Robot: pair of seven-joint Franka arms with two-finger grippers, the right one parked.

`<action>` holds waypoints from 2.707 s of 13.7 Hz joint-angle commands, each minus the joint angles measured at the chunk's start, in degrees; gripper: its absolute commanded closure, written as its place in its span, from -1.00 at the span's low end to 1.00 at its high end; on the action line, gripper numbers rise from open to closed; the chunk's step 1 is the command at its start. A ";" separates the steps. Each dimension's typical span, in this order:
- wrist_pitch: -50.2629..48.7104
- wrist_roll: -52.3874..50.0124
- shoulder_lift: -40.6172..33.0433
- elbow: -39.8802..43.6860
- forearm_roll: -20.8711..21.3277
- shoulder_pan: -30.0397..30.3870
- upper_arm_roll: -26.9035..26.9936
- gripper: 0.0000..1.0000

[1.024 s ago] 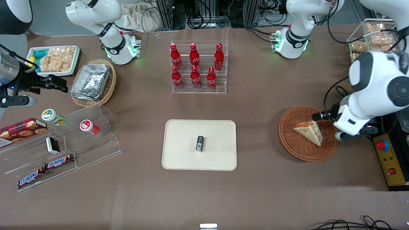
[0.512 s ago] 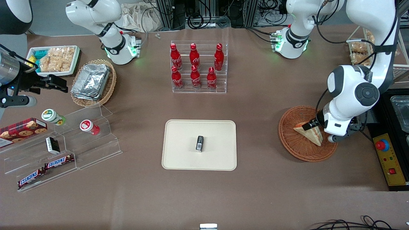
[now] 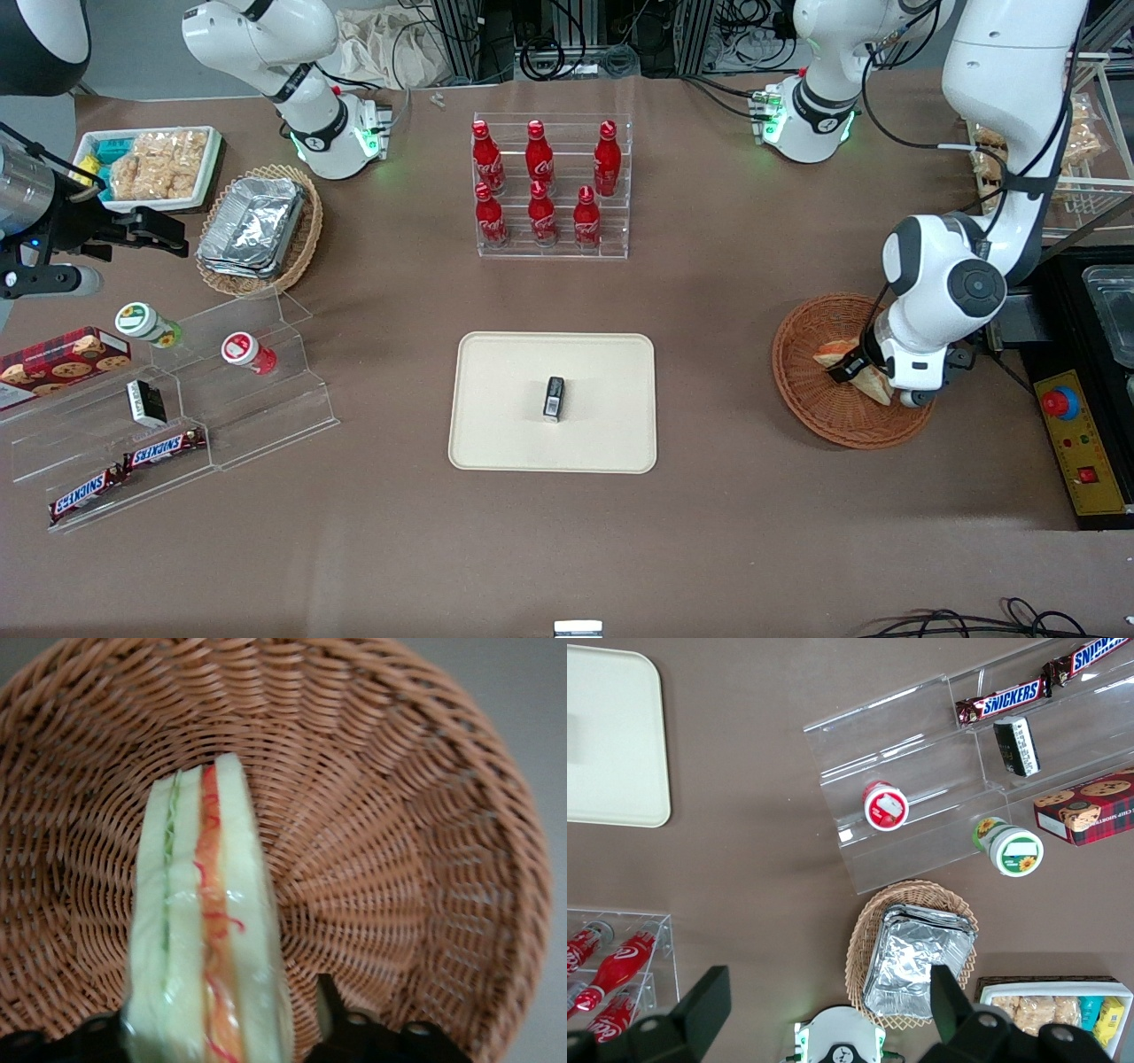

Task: Place sandwich from basket to tray
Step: 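Lower the left gripper and close it on the wrapped sandwich, then lift the sandwich and carry it toward the cream tray, then lower the sandwich onto the tray beside the black box, open gripper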

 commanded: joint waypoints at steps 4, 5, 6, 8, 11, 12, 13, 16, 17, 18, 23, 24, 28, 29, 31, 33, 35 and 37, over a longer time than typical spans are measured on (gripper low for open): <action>1.49 -1.61 -0.27 -0.03 1.10 0.02 1.89 1.00; 0.88 -1.70 -1.66 0.06 1.10 0.02 1.89 1.00; -1.39 -1.26 -3.77 0.23 1.10 0.02 1.89 1.00; -12.51 2.41 -7.81 3.64 1.01 -0.16 1.54 1.00; -28.79 9.62 -9.32 11.46 0.84 -0.77 -1.08 1.00; -31.53 9.99 -9.15 14.01 0.75 -0.77 -2.92 1.00; -33.39 10.86 -9.06 15.69 0.66 -0.77 -4.86 1.00; -33.50 32.85 -8.28 17.72 -0.48 -0.77 -12.58 1.00; -33.23 34.93 -6.88 19.38 -2.66 -0.86 -14.87 1.00; -33.14 33.12 -5.39 21.22 -5.03 -1.30 -17.42 1.00; -22.37 14.69 3.22 24.58 1.34 -13.23 -19.12 1.00; -18.07 12.13 5.85 24.67 3.54 -14.56 -19.12 1.00; -7.66 11.31 16.23 28.43 9.79 -15.62 -19.12 1.00; -7.57 11.31 18.51 30.62 10.41 -16.32 -19.03 1.00; -7.48 11.48 24.22 36.41 12.33 -16.33 -18.94 0.89; -6.34 11.48 25.39 36.54 13.92 -16.33 -18.94 0.50; -4.14 11.13 26.79 36.53 13.32 -16.42 -18.94 -0.47; -4.14 8.25 27.15 36.62 13.58 -16.42 -18.94 -0.99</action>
